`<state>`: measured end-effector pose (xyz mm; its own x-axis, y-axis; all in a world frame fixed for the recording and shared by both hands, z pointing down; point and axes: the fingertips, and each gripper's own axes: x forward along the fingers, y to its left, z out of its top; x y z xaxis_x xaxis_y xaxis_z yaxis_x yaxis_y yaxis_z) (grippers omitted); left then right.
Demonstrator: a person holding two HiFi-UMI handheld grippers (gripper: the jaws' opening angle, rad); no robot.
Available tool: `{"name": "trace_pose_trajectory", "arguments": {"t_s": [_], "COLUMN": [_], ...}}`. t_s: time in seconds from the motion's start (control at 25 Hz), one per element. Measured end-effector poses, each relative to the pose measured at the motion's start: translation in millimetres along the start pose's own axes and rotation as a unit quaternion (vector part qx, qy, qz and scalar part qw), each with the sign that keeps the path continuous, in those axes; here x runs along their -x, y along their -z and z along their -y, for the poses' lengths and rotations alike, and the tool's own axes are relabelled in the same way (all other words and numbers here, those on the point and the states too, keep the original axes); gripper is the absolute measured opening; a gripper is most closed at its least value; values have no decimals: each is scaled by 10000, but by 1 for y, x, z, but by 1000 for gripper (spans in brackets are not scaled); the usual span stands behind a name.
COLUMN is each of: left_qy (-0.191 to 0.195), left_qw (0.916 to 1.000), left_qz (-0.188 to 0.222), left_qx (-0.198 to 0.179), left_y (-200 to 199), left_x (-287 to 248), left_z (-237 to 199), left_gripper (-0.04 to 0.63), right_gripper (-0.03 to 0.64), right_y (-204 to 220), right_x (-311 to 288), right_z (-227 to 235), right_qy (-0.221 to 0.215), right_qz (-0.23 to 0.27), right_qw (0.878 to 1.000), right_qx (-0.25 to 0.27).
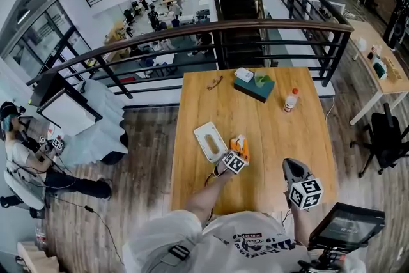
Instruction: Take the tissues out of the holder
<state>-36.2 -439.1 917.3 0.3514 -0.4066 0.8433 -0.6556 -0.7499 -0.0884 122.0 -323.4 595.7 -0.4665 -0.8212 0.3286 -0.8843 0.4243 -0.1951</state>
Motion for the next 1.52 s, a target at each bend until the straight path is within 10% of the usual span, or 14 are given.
{"name": "trace_pose_trajectory", "arguments": {"t_s": [0.6, 0.84, 1.04, 1.52], "left_qy": [133, -43, -224, -738], "left_qw": [9907, 9685, 9344, 8809], "left_qz": [1272, 2441, 3525, 4612], "left_qx": [455, 498, 466, 769], "left_y": [-65, -135, -175, -152], "left_x": [53, 146, 251, 403], "left_z": [-22, -28, -26, -5], "left_gripper": [345, 351, 350, 147], "right_gripper": [9, 9, 9, 9], "right_y": [0, -8, -16, -66], "right_x": [-5, -9, -19, -46], "right_z": [-9, -13, -28, -95], "right_qy": [-127, -184, -395, -1162], "right_qz": [42, 108, 254, 771], "right_qw": [9999, 9997, 9988, 9894], "right_qx": [22, 72, 123, 400]}}
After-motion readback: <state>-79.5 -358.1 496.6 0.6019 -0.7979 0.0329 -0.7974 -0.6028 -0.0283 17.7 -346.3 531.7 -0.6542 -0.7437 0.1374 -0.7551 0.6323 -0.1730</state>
